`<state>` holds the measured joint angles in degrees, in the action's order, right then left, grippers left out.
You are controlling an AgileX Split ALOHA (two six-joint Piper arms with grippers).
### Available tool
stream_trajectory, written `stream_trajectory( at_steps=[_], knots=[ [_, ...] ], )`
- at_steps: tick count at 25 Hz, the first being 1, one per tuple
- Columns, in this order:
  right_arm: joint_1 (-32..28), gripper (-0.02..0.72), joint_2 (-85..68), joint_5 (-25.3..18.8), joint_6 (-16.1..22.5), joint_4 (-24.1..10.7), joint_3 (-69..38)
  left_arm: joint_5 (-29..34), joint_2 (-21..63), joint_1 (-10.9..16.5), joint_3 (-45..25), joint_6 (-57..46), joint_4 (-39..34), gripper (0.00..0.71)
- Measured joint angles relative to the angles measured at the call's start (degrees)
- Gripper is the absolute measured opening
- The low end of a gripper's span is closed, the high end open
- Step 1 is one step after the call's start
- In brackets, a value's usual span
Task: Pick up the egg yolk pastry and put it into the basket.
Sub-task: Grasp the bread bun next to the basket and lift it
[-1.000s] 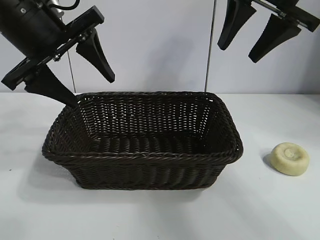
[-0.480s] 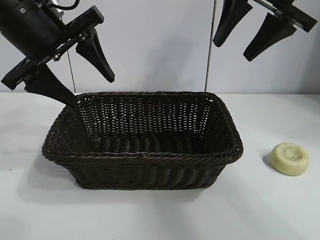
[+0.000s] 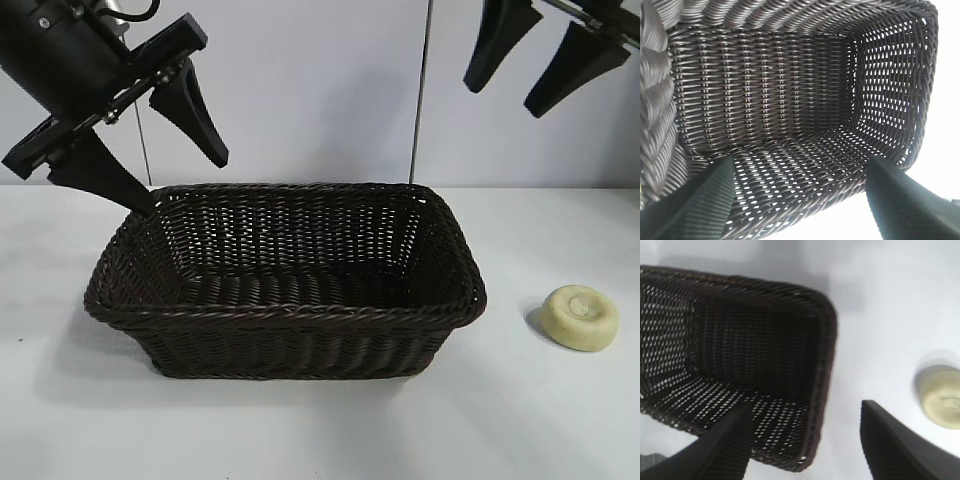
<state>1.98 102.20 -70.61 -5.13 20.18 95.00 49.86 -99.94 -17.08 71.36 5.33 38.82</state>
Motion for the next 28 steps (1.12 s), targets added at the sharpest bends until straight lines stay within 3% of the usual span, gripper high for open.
stream_trajectory(
  at_steps=[6,13,19,28],
  knots=[
    [-6.92,0.454,-0.09,0.00,-0.50,-0.68,0.00,0.76,0.00,0.00,0.00,0.13,0.00,0.532],
    [-7.06,0.454,-0.26,0.07,-1.06,-0.63,-0.85,0.96,0.00,0.00,0.00,0.13,0.00,0.532],
    [-7.06,0.454,-4.79,0.07,-2.08,-3.72,-9.29,0.96,0.00,0.00,0.00,0.13,0.00,0.532],
    [-7.06,0.454,-7.25,0.07,-3.30,-4.91,-12.96,1.20,0.00,0.00,0.00,0.13,0.00,0.532]
  ],
)
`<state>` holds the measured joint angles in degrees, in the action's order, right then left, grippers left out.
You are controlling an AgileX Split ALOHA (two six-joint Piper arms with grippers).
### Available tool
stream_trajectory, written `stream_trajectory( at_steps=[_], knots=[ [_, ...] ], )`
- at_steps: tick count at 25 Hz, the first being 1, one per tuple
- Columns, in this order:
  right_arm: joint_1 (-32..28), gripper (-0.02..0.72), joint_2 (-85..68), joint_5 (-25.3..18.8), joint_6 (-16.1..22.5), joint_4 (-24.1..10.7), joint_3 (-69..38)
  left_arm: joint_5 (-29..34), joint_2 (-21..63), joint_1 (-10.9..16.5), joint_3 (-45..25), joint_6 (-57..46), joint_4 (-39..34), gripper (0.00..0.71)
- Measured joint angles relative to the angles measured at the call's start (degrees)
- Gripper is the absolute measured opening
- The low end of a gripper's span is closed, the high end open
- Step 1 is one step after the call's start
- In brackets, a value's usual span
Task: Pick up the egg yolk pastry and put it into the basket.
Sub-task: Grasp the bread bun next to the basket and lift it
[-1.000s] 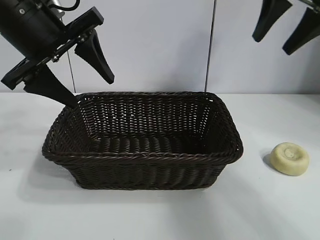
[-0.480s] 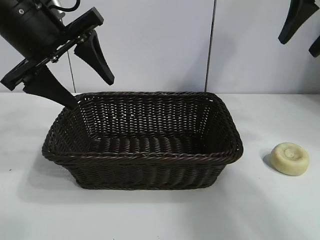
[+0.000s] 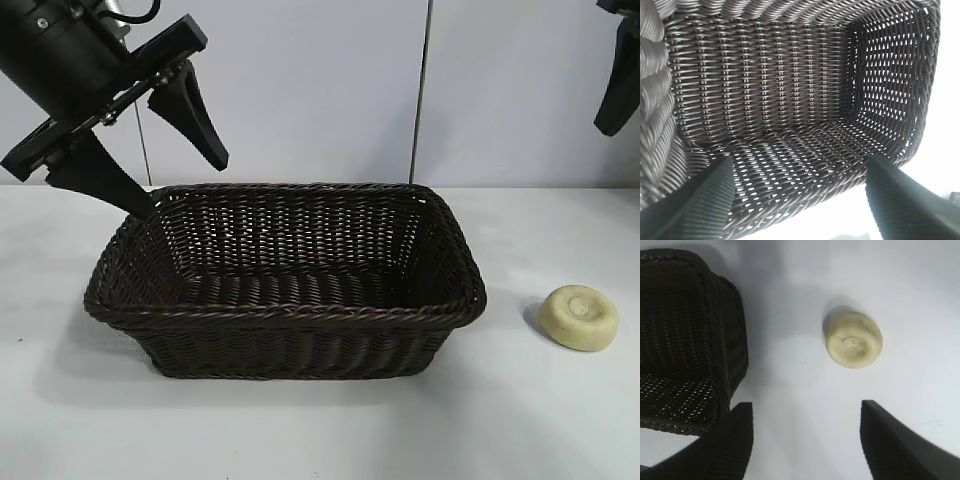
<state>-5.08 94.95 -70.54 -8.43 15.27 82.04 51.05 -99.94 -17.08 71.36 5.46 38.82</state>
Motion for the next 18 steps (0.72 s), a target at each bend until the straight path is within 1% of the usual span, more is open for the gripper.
stream_trajectory(
  at_steps=[4,12,18],
  knots=[
    [0.00,0.454,0.85,-0.06,-0.19,-1.26,0.00,0.16,0.00,0.00,0.00,0.00,0.00,0.532],
    [0.00,0.454,8.06,2.25,-0.19,-1.21,0.00,0.16,0.00,0.00,0.00,0.05,0.00,0.532],
    [0.00,0.454,14.62,4.45,-0.19,-0.31,0.00,0.16,0.00,0.00,0.00,0.05,0.00,0.532]
  ],
)
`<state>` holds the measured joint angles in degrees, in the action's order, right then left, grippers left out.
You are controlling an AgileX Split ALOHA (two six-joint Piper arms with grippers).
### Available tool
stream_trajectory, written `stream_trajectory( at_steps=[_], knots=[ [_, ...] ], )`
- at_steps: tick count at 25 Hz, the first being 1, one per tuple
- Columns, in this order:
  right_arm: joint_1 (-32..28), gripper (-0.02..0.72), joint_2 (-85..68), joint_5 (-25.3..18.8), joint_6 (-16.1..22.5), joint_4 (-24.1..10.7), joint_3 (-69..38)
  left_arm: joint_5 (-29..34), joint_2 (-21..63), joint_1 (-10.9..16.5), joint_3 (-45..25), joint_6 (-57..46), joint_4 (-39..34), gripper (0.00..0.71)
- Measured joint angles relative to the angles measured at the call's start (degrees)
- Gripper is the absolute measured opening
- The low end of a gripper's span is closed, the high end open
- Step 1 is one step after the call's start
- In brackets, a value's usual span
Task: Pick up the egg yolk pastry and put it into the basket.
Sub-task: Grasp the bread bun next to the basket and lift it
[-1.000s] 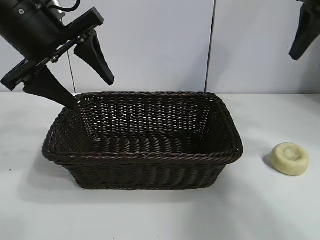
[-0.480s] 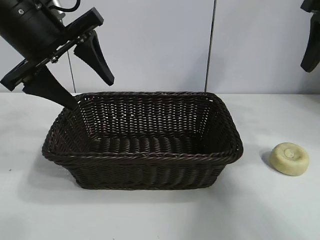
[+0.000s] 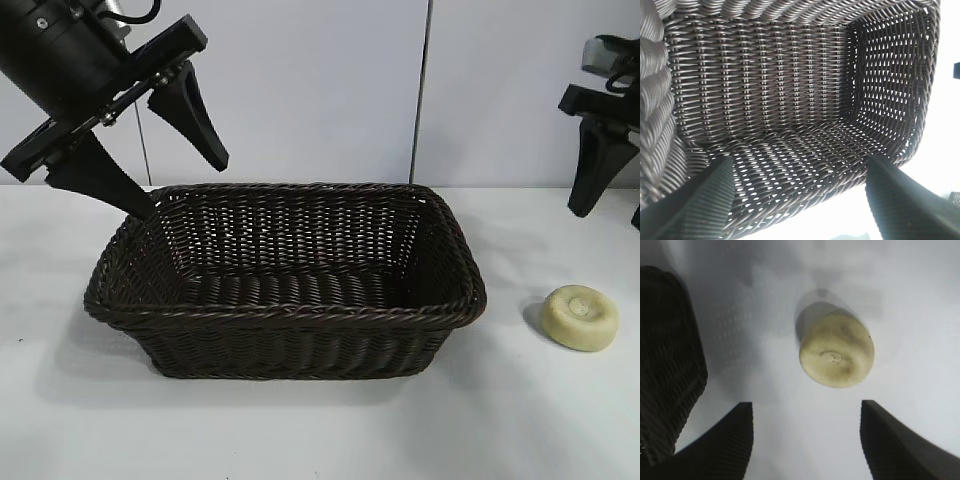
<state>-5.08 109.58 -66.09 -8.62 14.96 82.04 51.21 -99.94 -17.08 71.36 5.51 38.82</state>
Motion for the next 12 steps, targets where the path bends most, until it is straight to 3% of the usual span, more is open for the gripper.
stream_trajectory(
  at_steps=[12],
  knots=[
    [0.00,0.454,6.94,2.76,0.00,0.42,0.00,0.00,0.00,0.00,0.00,0.00,0.00,0.532]
  ],
)
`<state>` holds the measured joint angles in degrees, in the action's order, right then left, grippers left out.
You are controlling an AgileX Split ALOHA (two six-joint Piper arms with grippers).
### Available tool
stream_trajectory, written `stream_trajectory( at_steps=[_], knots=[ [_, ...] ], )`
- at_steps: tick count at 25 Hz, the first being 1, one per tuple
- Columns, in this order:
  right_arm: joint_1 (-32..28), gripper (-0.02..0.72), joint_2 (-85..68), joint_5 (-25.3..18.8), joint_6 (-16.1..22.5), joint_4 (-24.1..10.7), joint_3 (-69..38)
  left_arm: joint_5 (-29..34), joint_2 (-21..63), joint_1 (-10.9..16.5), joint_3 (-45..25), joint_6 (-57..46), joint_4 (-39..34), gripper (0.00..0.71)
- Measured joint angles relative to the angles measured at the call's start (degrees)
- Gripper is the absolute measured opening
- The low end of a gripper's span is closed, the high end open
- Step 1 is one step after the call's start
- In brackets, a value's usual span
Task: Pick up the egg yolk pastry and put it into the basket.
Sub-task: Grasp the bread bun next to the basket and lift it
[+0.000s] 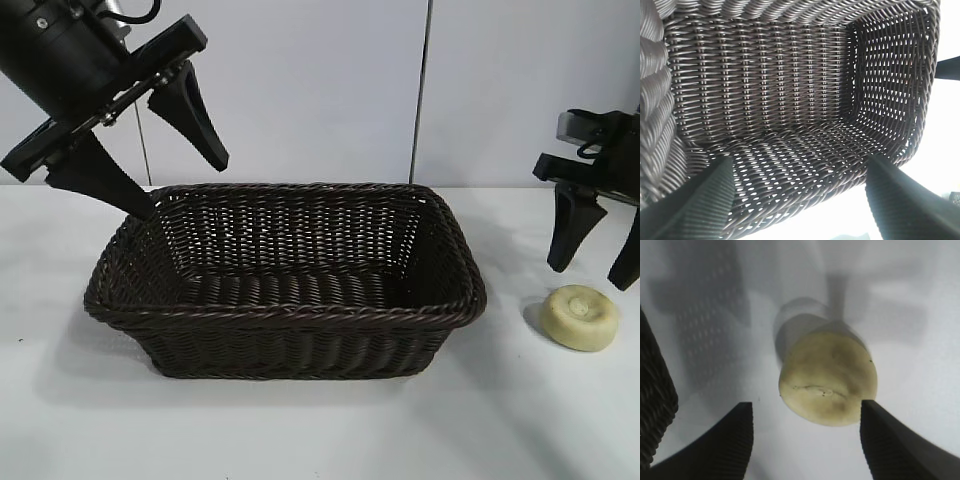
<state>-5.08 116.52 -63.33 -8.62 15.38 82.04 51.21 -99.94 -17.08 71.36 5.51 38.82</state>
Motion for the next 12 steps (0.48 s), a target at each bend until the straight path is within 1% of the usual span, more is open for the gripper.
stream_trajectory(
  at_steps=[8,12],
  knots=[
    [0.00,0.454,3.94,0.32,0.00,0.00,0.00,0.00,0.00,0.00,0.00,0.00,0.00,0.532],
    [0.00,0.454,5.45,1.06,1.17,-0.41,0.00,0.05,0.00,0.00,0.00,0.00,0.00,0.532]
  ],
)
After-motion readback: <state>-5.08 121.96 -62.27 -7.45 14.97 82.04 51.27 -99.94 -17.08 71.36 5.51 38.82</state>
